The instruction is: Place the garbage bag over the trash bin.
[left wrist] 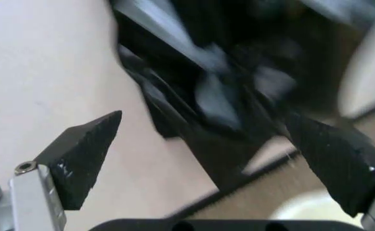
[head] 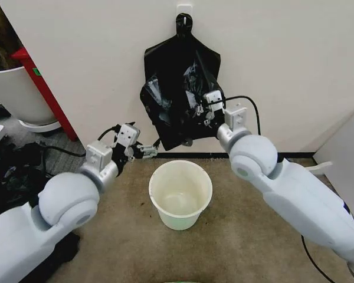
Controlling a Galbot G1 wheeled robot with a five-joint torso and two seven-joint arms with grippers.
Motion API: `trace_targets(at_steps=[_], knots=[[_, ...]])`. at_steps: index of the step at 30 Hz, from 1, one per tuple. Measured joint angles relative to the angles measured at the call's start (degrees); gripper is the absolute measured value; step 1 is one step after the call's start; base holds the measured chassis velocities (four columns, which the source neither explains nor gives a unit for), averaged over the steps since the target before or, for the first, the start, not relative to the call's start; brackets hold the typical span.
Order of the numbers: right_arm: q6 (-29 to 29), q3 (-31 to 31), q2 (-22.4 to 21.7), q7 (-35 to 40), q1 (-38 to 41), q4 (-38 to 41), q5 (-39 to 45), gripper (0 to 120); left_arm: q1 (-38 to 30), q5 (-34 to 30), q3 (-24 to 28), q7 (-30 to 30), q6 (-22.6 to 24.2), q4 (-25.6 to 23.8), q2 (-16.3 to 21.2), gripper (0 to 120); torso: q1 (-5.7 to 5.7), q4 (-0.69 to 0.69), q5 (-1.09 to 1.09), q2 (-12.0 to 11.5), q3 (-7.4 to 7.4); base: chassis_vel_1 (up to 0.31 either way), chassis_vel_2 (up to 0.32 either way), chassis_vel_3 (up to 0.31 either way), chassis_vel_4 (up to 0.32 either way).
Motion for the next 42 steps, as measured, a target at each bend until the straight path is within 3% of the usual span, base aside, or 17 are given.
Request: trace_targets(at_steps=[7, 13, 20, 30, 36, 38, 42], knots=[[1.2, 1.82, -0.37, -0.63, -1.15, 0.61, 2.88, 0, -14.36, -5.78, 7.39, -4.93, 1.42, 8.89, -6.24, 100, 0.0, 0.0, -0.01, 0.0, 0.01, 0.0, 0.0, 0.0, 0.0], [1.51, 2.89, 0.16, -0.8, -0.29, 0.54, 4.38, 0, -21.56, -7.7, 13.01, -8.13, 3.88, 13.12, -10.96, 100, 0.0, 0.0, 0.0, 0.0, 0.01, 0.0, 0.0, 0.0, 0.0], [1.55, 3.82, 0.37, -0.81, 0.47, 0.59, 6.16, 0, -24.35, -8.09, 16.75, -13.15, 6.74, 15.84, -13.99, 100, 0.0, 0.0, -0.01, -0.01, 0.01, 0.0, 0.0, 0.0, 0.0], [1.95, 4.08, 0.87, -0.87, 0.47, 0.96, 7.5, 0, -26.28, -8.79, 19.41, -14.46, 7.21, 20.62, -16.92, 100, 0.0, 0.0, 0.0, -0.01, 0.01, 0.0, 0.0, 0.0, 0.0], [2.01, 4.5, 0.57, -0.98, -0.32, 1.73, 8.02, 0, -27.27, -8.14, 20.31, -16.26, 7.08, 23.77, -18.75, 78, 0.0, 0.0, -0.01, -0.01, 0.0, 0.0, 0.0, 0.0, 0.0], [2.01, 4.62, 0.51, -0.98, -0.5, 1.78, 8.03, 0, -27.39, -8.11, 20.33, -16.47, 7.01, 24.14, -18.95, 77, 0.0, 0.0, 0.0, -0.01, 0.0, 0.0, 0.0, 0.0, 0.0], [2.21, 6.05, -0.36, -1.19, -2.11, 2.2, 8.0, 0, -27.71, -8.3, 19.65, -17.22, 6.12, 25.62, -19.63, 56, 0.0, 0.01, 0.0, -0.01, 0.0, 0.0, 0.0, 0.0, 0.0]])
